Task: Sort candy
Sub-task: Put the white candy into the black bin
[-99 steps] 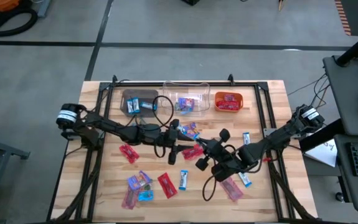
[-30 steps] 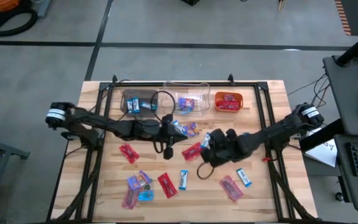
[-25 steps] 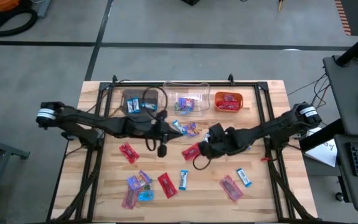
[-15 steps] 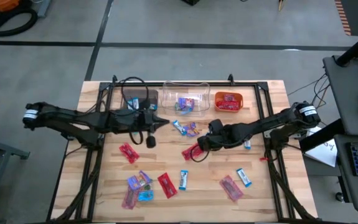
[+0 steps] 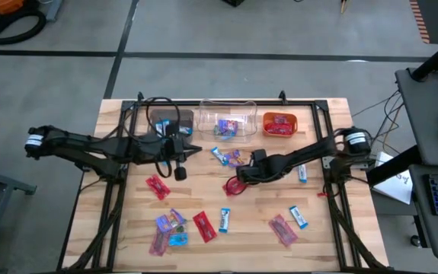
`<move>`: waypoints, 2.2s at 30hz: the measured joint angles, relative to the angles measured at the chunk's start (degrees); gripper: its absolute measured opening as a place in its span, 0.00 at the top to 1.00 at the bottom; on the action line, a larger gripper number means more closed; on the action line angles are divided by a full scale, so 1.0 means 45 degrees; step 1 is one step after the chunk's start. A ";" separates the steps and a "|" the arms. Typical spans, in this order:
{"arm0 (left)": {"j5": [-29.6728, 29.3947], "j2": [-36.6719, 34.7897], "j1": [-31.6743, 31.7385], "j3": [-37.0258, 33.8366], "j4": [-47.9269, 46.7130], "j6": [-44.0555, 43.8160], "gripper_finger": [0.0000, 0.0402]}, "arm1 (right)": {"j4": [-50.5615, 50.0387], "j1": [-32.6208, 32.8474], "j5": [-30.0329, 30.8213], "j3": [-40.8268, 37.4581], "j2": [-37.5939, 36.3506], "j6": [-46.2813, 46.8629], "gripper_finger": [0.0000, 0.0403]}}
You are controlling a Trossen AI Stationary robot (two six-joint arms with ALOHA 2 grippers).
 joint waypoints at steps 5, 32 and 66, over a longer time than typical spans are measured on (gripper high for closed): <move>0.0000 0.0029 0.0000 -0.0138 0.0027 -0.0443 1.00 | -0.0203 -0.0044 -0.0292 0.0089 0.0600 0.0096 0.46; 0.2734 0.3975 -0.0005 -0.0231 0.4919 -0.2132 1.00 | 0.2288 0.2388 0.3608 -0.0495 -0.3751 -0.9216 0.94; 0.3049 0.5440 0.0010 -0.0231 0.7881 -0.2497 0.85 | 1.2827 0.3667 0.7497 -0.1311 -0.1890 -1.9575 0.92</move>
